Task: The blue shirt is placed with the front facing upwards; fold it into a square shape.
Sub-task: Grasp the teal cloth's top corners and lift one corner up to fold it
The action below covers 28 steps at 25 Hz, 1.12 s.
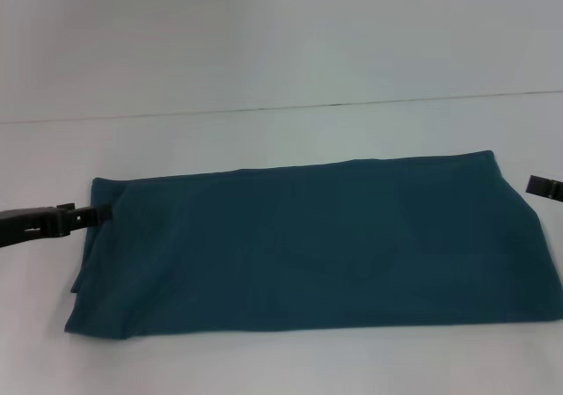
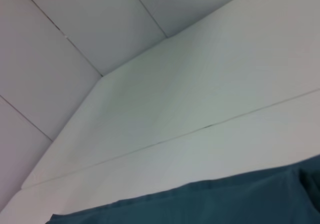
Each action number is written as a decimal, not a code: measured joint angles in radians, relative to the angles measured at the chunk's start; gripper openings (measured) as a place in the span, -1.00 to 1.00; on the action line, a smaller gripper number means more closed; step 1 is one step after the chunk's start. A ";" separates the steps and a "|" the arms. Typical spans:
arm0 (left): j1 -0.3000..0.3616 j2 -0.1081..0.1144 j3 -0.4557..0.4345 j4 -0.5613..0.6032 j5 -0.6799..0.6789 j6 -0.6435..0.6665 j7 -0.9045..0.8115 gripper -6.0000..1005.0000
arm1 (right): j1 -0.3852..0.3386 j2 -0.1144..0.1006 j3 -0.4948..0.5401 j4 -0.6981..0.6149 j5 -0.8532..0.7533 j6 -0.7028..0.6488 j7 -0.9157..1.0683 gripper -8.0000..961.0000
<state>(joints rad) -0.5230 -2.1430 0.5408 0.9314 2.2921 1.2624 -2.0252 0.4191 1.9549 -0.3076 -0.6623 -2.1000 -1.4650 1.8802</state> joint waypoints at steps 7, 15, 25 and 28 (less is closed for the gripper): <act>-0.008 -0.008 0.071 -0.016 -0.002 -0.119 0.006 0.42 | 0.031 0.021 -0.001 0.001 0.001 0.006 0.007 0.31; -0.042 -0.015 0.195 -0.052 0.001 -0.225 0.008 0.42 | 0.052 0.038 -0.002 0.001 -0.002 0.018 0.008 0.31; -0.061 -0.018 0.246 -0.090 0.003 -0.341 0.008 0.42 | 0.048 0.041 -0.002 0.003 0.002 0.014 0.010 0.31; -0.067 -0.018 0.248 -0.106 0.007 -0.378 0.010 0.42 | 0.049 0.043 -0.002 0.006 0.002 0.018 0.010 0.31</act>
<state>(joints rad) -0.5904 -2.1608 0.7889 0.8252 2.2995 0.8846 -2.0153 0.4676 1.9979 -0.3099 -0.6563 -2.0983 -1.4469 1.8899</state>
